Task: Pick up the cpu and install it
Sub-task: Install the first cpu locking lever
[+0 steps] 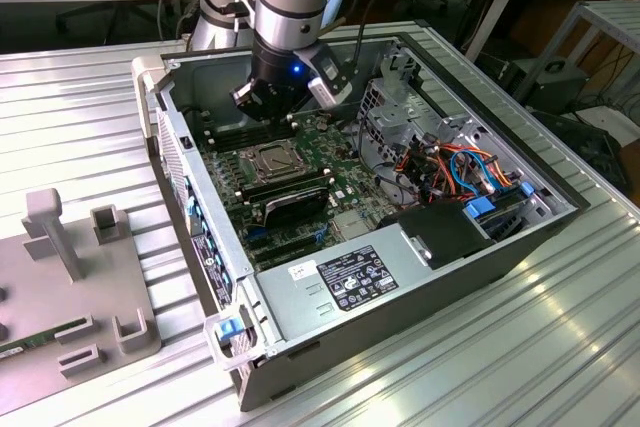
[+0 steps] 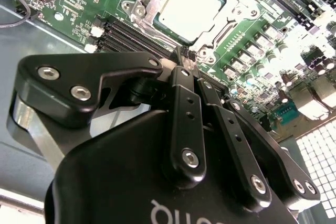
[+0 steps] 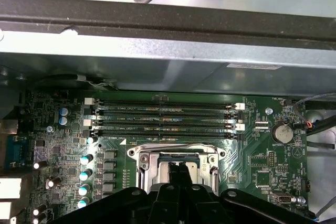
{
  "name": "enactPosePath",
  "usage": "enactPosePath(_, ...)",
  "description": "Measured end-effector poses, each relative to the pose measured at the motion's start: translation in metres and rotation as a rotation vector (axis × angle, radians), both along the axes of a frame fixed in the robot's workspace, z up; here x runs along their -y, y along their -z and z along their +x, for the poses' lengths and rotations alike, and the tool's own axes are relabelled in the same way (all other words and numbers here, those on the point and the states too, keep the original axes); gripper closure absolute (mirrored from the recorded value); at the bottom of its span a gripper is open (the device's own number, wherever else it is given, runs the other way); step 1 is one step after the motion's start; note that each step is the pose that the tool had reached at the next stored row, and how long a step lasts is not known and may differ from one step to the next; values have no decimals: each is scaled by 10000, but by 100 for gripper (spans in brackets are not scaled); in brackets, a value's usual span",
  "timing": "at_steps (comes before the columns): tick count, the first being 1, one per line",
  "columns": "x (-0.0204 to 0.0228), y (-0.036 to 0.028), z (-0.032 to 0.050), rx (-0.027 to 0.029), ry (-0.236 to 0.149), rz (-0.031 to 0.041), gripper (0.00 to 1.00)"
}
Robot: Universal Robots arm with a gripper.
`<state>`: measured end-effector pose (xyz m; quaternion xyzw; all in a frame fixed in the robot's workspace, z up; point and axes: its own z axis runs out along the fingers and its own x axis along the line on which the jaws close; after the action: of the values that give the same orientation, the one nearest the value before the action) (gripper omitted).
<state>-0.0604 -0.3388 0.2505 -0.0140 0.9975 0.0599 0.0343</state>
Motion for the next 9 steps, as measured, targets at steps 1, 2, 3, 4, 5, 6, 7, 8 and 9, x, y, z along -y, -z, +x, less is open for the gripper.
enactPosePath(1, 0, 0, 0, 1, 0, 0, 89)
enactPosePath(2, 0, -1, 0, -1, 0, -1, 89)
enactPosePath(3, 0, -1, 0, -1, 0, -2, 89)
enactPosePath(4, 0, -2, 0, -1, 1, -2, 89)
enactPosePath(5, 0, -3, 0, -1, 0, -8, 89)
enactPosePath(6, 0, -7, -1, -3, 1, -35, 89)
enactPosePath(7, 0, -8, 0, -2, 1, -87, 89)
enactPosePath(8, 1, -8, 0, -2, 0, -105, 89)
enactPosePath(9, 2, -9, 0, -3, 0, -121, 89)
